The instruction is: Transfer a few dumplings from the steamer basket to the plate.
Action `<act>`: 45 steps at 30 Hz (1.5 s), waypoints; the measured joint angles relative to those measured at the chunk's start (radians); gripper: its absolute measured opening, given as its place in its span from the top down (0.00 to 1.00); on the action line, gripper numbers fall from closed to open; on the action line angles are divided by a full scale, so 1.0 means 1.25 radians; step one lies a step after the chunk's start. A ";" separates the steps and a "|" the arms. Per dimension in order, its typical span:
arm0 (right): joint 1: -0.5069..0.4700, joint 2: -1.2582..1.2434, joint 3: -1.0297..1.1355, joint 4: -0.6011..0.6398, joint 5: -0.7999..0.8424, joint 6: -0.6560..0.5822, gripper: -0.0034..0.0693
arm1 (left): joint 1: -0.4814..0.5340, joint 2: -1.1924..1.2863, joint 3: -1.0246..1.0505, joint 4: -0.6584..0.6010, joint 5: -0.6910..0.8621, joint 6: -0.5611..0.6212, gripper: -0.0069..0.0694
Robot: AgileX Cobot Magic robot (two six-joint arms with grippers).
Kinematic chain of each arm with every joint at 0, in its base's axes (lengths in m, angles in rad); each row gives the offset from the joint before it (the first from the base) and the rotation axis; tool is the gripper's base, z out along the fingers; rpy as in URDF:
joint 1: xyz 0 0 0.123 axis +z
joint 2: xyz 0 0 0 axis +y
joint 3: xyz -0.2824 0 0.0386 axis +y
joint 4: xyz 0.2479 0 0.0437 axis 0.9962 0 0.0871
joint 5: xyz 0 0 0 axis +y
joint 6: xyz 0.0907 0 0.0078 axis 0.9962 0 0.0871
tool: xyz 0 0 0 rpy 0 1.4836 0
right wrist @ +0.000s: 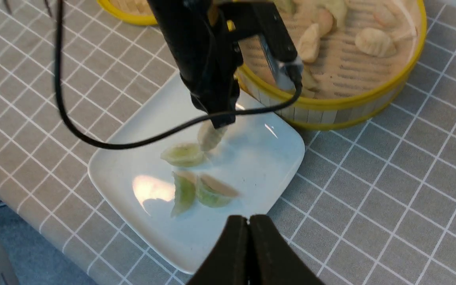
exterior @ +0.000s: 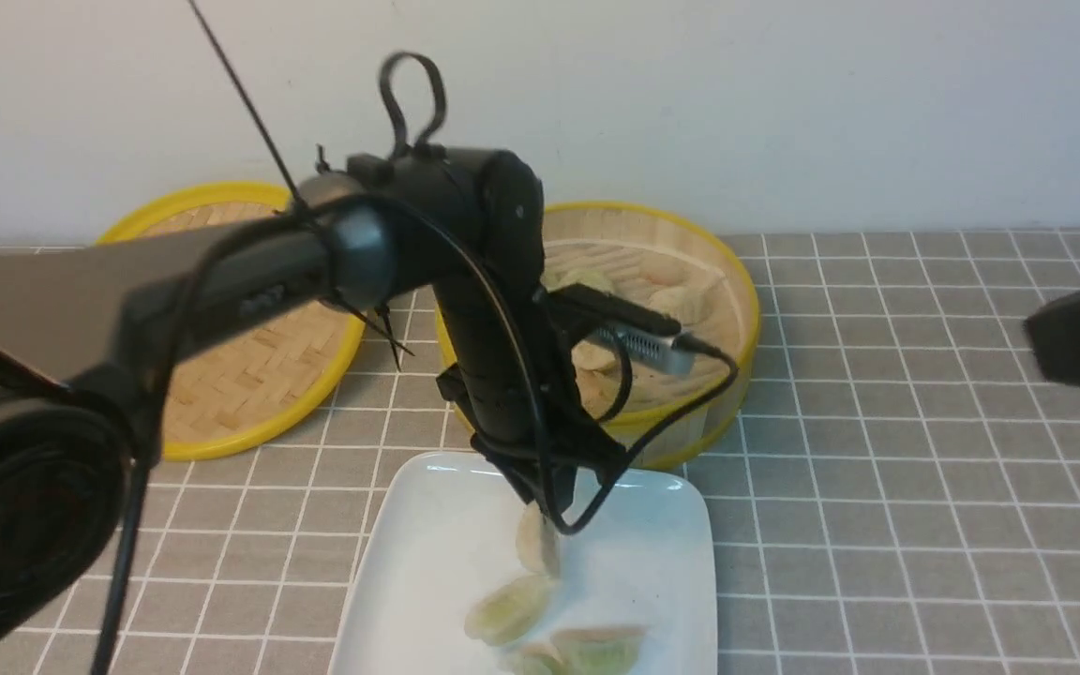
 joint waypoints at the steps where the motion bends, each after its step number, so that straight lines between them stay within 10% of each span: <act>1: 0.000 -0.020 0.000 -0.001 0.001 0.002 0.97 | -0.002 0.006 0.000 0.001 -0.005 0.000 0.64; 10: 0.000 -0.241 0.006 -0.052 -0.031 0.039 0.97 | -0.008 0.009 -0.066 0.004 0.015 -0.006 0.32; 21: 0.000 -0.636 0.339 -0.266 -0.361 0.216 0.97 | -0.008 -0.140 -0.176 0.004 0.069 -0.021 0.90; 34: 0.000 -0.756 0.598 -0.475 -0.668 0.372 0.97 | -0.008 -0.601 0.032 -0.016 0.035 0.009 0.92; 45: 0.000 -0.756 0.607 -0.479 -0.686 0.374 0.97 | -0.008 -1.125 0.594 -0.009 -0.378 0.008 0.92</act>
